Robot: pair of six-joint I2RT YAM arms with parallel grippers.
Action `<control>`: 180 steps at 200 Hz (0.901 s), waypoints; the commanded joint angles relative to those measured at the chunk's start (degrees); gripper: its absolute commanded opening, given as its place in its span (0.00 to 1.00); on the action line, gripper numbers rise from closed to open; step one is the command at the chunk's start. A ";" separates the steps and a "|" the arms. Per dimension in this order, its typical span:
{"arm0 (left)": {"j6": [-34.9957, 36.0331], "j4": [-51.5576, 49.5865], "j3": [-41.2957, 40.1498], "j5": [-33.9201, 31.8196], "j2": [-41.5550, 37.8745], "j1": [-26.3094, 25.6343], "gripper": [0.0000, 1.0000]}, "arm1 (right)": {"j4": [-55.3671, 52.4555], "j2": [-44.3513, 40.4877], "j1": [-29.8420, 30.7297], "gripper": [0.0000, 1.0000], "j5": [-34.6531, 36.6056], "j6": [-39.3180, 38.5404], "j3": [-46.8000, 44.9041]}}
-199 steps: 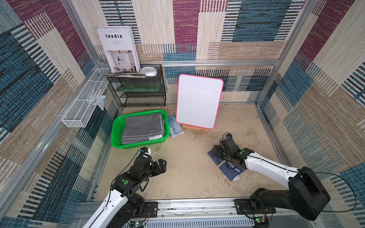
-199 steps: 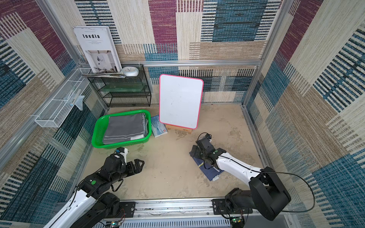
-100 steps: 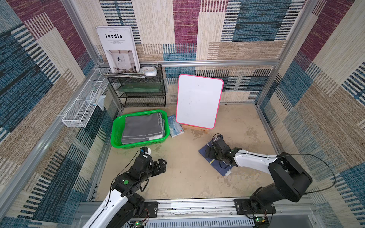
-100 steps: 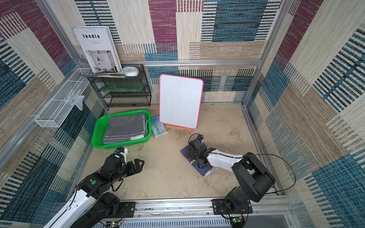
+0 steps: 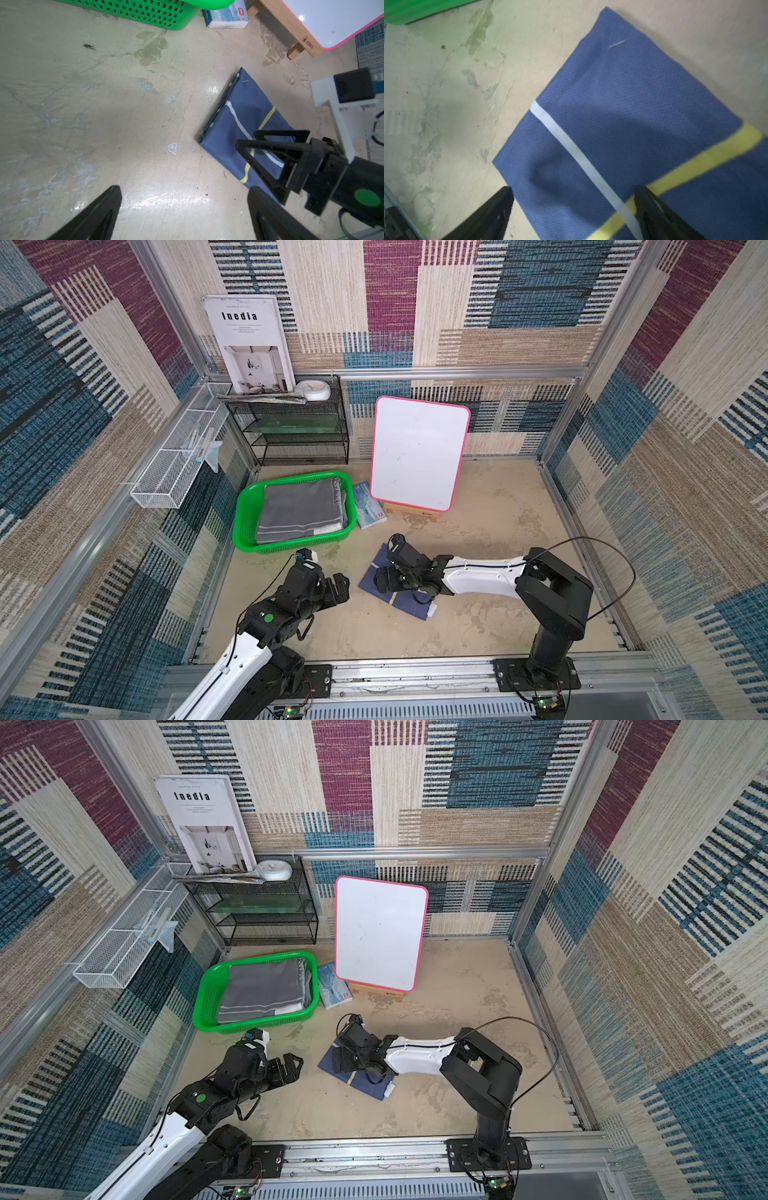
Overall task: Put the folded pillowcase in the basket
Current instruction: Move the pillowcase to the center of the board.
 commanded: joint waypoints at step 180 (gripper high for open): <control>6.91 11.29 15.07 2.32 45.76 -10.45 0.77 | -5.18 -19.65 -0.05 0.73 8.99 5.75 -19.69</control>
